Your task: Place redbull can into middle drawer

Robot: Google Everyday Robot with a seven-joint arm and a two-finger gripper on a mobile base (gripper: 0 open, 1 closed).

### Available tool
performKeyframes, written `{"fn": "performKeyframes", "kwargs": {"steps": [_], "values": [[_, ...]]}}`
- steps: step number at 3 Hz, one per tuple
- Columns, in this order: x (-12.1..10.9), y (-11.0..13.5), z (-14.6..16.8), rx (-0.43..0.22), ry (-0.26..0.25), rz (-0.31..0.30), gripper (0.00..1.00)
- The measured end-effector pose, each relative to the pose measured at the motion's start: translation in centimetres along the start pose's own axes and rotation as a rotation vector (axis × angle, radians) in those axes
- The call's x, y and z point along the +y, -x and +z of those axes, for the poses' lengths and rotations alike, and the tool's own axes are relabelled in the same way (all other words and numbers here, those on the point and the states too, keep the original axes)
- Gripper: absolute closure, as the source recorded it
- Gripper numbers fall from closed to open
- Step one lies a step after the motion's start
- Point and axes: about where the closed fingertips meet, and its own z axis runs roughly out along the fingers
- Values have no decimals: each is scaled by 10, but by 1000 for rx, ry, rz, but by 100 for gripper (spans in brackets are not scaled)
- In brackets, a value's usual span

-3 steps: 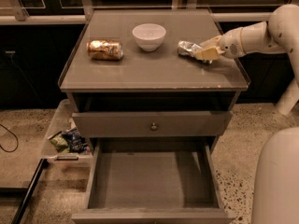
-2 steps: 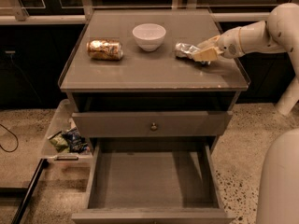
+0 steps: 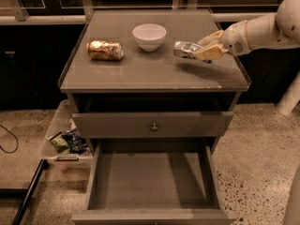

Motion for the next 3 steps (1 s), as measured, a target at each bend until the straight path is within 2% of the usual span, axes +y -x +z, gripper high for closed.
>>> {"fn": "performKeyframes", "kwargs": {"steps": [1,2,3], "values": [[28,5,-24,10,15,-77,100],[62,-4,-47,19,34,-107,100],[89,-17,-65,35,32,-126,100]]}}
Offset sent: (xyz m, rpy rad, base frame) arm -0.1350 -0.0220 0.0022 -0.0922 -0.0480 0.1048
